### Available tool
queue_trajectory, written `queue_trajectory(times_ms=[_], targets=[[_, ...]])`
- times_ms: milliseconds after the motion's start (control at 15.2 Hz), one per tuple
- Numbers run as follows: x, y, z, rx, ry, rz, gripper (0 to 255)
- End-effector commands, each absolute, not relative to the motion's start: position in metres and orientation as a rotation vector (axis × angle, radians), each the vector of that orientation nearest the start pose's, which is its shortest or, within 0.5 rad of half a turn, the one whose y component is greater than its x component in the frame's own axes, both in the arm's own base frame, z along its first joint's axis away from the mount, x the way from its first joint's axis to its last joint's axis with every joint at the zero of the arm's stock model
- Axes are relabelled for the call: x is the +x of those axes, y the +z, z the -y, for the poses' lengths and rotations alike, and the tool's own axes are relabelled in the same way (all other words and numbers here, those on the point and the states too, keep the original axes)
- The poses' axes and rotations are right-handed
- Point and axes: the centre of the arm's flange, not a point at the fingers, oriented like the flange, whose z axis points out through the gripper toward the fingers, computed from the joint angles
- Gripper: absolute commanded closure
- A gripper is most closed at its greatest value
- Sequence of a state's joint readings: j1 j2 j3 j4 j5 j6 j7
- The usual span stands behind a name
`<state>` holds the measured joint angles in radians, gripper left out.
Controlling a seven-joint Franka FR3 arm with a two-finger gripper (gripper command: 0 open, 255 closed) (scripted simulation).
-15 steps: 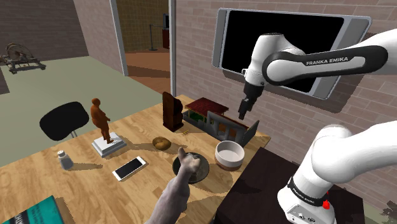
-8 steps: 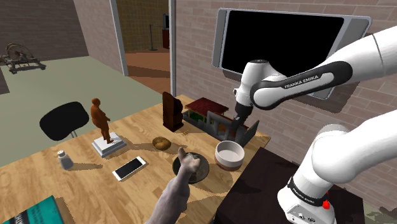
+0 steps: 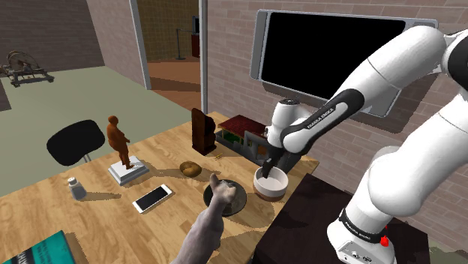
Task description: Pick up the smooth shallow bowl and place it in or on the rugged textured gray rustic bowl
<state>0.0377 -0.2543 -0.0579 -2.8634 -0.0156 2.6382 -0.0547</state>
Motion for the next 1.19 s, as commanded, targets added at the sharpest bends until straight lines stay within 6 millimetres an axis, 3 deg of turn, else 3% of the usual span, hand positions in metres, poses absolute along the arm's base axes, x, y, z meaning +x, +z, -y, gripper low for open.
queue_trajectory(times_ms=[0, 264, 792, 1122], targets=[[0.357, 0.241, 0.005, -3.131, -0.045, 0.077, 0], [0.363, 0.189, -0.001, -3.123, -0.036, 0.077, 0], [0.364, 0.148, -0.002, -3.123, -0.035, 0.077, 0], [0.364, 0.148, -0.002, -3.123, -0.035, 0.077, 0]])
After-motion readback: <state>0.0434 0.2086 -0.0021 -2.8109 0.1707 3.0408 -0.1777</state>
